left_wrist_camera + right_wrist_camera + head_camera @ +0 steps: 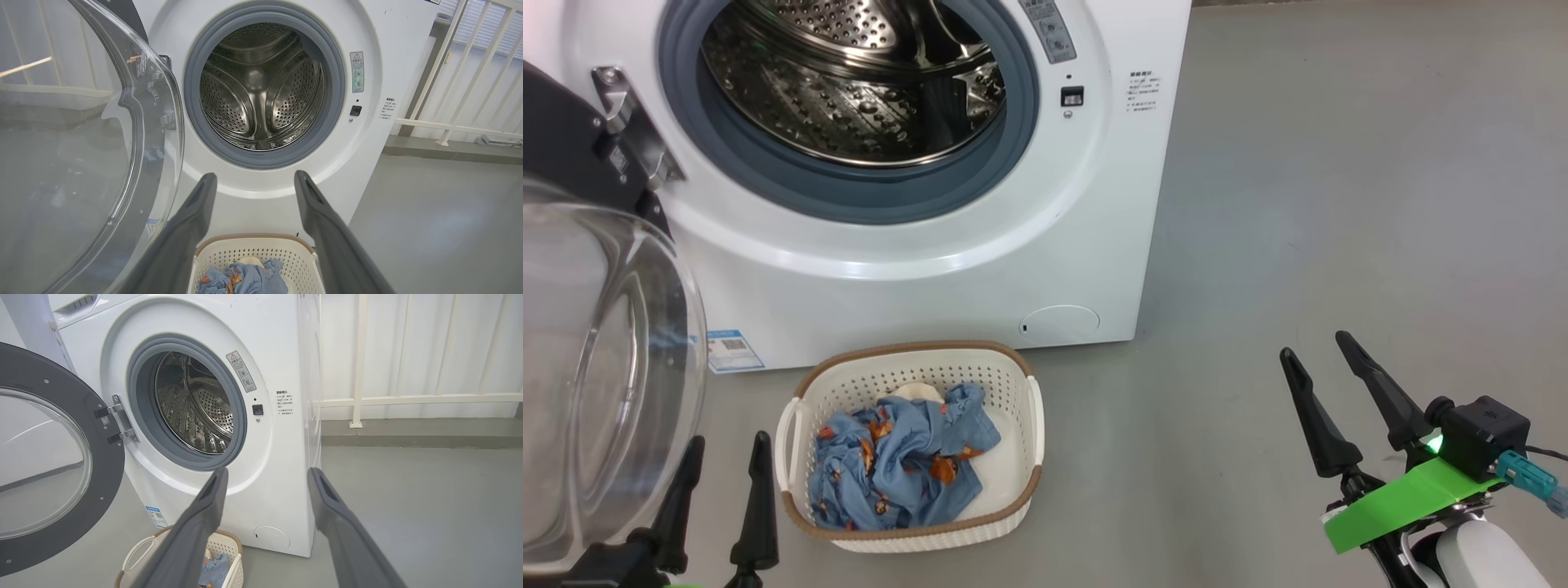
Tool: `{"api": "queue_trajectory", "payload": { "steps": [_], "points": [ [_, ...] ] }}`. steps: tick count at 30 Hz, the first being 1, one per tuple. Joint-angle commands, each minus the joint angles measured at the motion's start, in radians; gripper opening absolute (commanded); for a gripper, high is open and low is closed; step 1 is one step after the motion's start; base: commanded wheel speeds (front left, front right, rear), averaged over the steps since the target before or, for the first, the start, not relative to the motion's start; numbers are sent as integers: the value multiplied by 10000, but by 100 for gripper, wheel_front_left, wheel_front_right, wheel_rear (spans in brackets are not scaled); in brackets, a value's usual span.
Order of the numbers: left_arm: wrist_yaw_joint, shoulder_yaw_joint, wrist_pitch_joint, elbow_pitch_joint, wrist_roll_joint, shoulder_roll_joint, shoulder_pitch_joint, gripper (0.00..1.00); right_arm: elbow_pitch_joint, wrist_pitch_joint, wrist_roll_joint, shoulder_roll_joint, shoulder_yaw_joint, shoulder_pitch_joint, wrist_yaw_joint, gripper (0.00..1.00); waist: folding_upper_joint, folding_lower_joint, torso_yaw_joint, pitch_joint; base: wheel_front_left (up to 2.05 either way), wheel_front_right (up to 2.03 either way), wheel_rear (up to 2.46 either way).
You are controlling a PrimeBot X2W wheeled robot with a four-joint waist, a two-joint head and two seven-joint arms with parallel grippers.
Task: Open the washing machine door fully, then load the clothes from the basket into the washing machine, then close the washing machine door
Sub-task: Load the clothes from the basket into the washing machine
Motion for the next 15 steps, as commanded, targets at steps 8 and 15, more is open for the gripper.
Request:
{"api": "queue_trajectory", "payload": {
  "steps": [8,15],
  "points": [
    [-108,403,-122,-179,155,119,-451,100,-290,-120,-97,-59,200,-193,29,100,-1,0,-6,100,93,-93,0],
    [-127,436,-122,-150,158,87,-497,100,-308,-120,-126,-44,176,-196,29,100,-1,0,30,153,92,-92,0]
  ]
}}
